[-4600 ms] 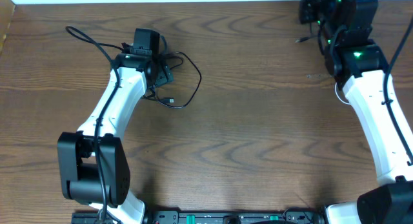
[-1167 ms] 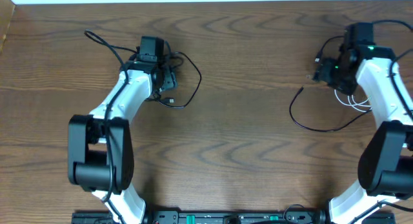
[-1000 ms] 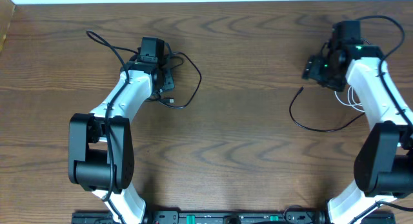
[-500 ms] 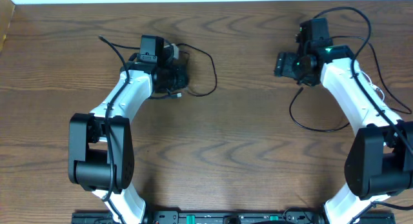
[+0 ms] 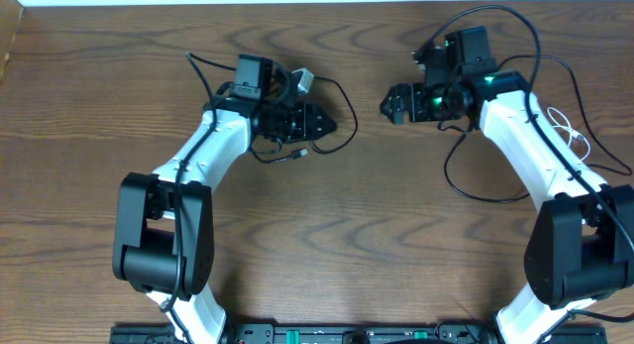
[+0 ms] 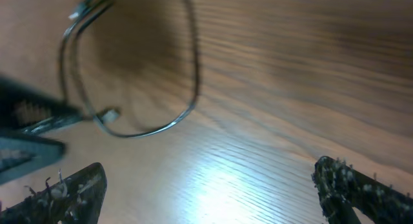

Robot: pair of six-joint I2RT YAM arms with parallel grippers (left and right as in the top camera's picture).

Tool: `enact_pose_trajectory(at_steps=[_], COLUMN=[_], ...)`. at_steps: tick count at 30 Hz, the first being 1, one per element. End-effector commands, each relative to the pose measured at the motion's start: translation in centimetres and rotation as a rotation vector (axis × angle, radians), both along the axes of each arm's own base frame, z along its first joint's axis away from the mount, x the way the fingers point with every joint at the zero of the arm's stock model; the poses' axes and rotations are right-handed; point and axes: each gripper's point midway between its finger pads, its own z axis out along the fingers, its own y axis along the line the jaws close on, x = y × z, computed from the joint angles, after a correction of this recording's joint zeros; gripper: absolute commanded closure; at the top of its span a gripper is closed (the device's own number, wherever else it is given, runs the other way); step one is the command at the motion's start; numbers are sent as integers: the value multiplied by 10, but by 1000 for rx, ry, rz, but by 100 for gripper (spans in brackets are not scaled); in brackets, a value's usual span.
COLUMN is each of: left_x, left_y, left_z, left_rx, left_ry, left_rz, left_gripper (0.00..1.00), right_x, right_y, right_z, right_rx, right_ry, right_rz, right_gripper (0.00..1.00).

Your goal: Untangle cables

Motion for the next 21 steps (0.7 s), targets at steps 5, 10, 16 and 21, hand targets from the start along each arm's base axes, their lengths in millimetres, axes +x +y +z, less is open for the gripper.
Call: enact_pose_trajectory(at_steps=[5, 10, 16, 21], left_x=[10, 18, 29, 29], left_y=[30, 57, 99, 143], left_z=[-15, -16, -24, -39], left_rx=[139, 142, 211, 352], left_ry=[-6, 9, 22, 101], left_rz=[84, 147, 258, 435], left_gripper=[24, 20, 19, 19], right_x=[-6, -6, -18, -24], right_y=[20, 33, 75, 116], right_z=[5, 7, -5, -27], right_rx=[54, 56, 43, 51], right_ry=[-38, -72, -103, -123], right_rz=[120, 164, 291, 378], right_gripper=[2, 12, 16, 16])
